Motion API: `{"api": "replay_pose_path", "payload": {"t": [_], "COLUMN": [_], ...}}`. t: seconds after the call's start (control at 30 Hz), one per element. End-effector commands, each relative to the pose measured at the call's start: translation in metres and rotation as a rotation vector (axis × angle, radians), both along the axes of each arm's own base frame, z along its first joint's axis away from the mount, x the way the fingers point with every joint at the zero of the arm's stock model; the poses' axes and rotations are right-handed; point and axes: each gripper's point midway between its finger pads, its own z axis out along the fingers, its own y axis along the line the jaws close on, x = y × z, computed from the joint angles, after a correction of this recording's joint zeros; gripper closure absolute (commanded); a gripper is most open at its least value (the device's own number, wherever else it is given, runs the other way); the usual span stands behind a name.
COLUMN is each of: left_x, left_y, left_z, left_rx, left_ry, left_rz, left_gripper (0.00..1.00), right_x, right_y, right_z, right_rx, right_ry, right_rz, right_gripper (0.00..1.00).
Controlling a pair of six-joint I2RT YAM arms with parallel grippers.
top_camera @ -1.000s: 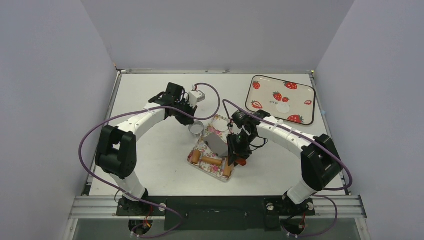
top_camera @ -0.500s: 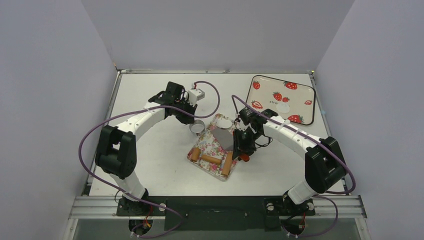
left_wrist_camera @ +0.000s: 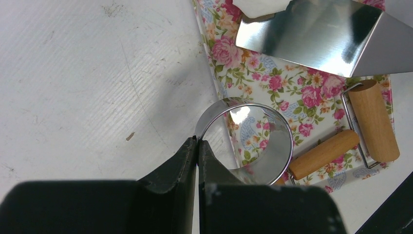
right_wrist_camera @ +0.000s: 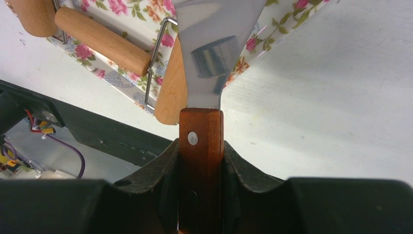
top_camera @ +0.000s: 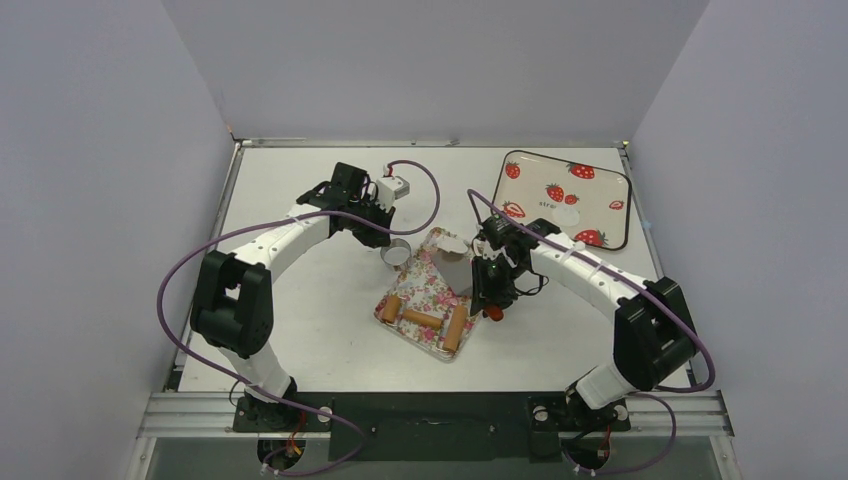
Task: Roll out the dumpling wrappers from the dough
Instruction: Scoop the dumpling wrapper from the work surface.
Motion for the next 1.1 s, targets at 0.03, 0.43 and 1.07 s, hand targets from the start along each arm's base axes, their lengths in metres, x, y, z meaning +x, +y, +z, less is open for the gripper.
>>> {"api": "replay_pose_path", "payload": {"t": [0.03,0.43,1.07], "left_x": [0.014,0.012,0.008], "left_y": [-0.009,-0.013,-0.023], "left_z": [0.037,0.039,0.04], "left_rx": [-0.069,-0.076,-0.092], "left_ry": [-0.098,-0.098,-0.1], "left_rz": [-0.005,-0.013,-0.022], "left_gripper": [1.0,1.0,1.0], "right_x": [0.017,-0.016,0.012], "right_y": [-0.004,0.015,-0.021], "right_z": [-0.008,0.004,-0.019], "right_rx": [-0.035,0.139,-0.087], "right_ry": [-0.056,0.058,-0.023], "right_rz": [0.01,-0.021,-0.021], "right_gripper": [1.0,1.0,1.0]}}
